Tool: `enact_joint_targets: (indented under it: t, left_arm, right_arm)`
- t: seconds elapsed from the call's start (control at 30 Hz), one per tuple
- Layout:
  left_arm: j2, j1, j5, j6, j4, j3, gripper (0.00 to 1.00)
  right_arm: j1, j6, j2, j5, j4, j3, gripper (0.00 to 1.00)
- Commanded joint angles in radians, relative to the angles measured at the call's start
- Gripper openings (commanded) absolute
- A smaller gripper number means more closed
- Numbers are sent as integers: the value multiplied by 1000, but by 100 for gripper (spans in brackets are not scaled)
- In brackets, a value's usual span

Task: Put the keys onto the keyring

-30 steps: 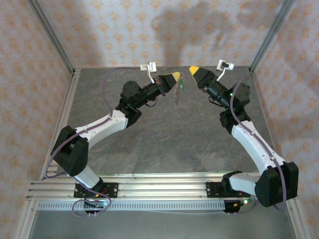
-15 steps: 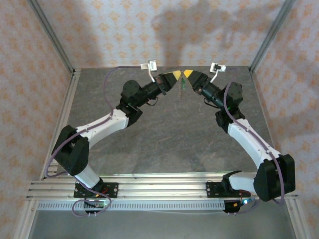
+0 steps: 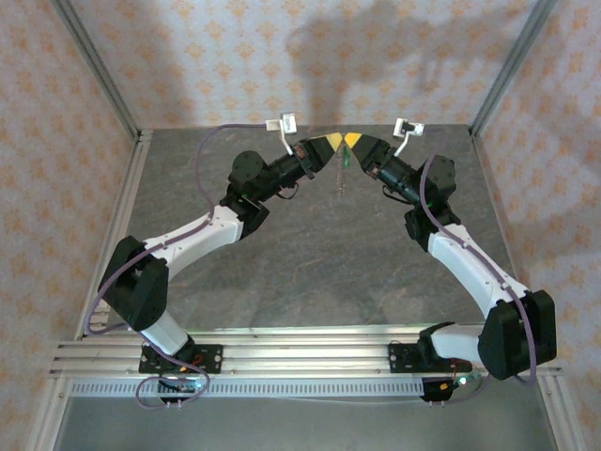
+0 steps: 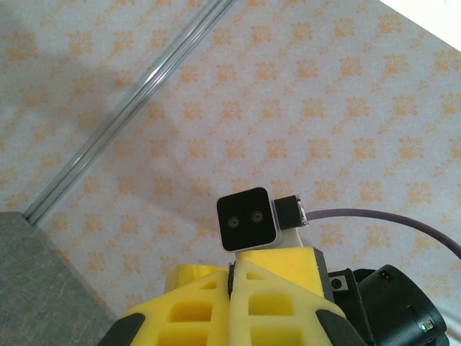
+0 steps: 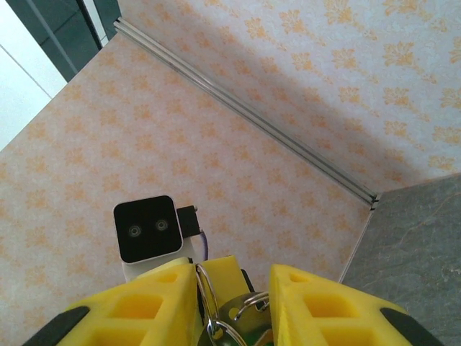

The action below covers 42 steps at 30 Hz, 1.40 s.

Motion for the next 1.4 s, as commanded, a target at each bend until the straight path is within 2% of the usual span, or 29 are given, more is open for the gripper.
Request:
enact_joint_targets:
  t: [0.0, 0.1, 0.27, 0.5, 0.53, 0.57, 0.6, 0.83, 0.9, 1.03, 1.13, 1.27, 1.37]
  left_arm:
    - [5, -14, 17, -3, 47, 42, 0]
    - [9, -15, 17, -2, 45, 44, 0]
    - [11, -17, 15, -3, 42, 47, 0]
    - [6, -16, -2, 5, 37, 42, 0]
    - [6, -17, -4, 6, 36, 41, 0]
    - [4, -16, -6, 6, 35, 42, 0]
    - [6, -16, -6, 7, 34, 41, 0]
    - [-18, -10, -36, 32, -14, 34, 0]
    - [-37, 5, -46, 44, -52, 30, 7]
    - [-72, 49, -31, 66, -155, 39, 33]
    - [-91, 84, 3, 115, -242, 58, 49]
    - [-88, 136, 79, 170, -356, 104, 61]
    - [-54, 181, 187, 188, -422, 166, 64]
  right_arm:
    - [8, -19, 3, -22, 55, 6, 31]
    - [12, -20, 6, -31, 56, 10, 27]
    - [15, -24, 4, -37, 56, 5, 11]
    - [15, -44, -17, -31, 27, -25, 13]
    - [15, -47, -18, -30, 25, -27, 10]
    - [15, -49, -20, -30, 25, -30, 3]
    - [15, -51, -22, -31, 23, -33, 0]
    - [1, -73, -34, -26, -13, -43, 0]
    - [-14, -79, -34, -36, -24, -43, 0]
    - [-55, -95, -31, -72, -66, -26, 0]
    - [-81, -125, -13, -120, -121, 10, 0]
    - [-106, -180, 34, -205, -212, 88, 0]
    - [-120, -219, 78, -266, -269, 150, 0]
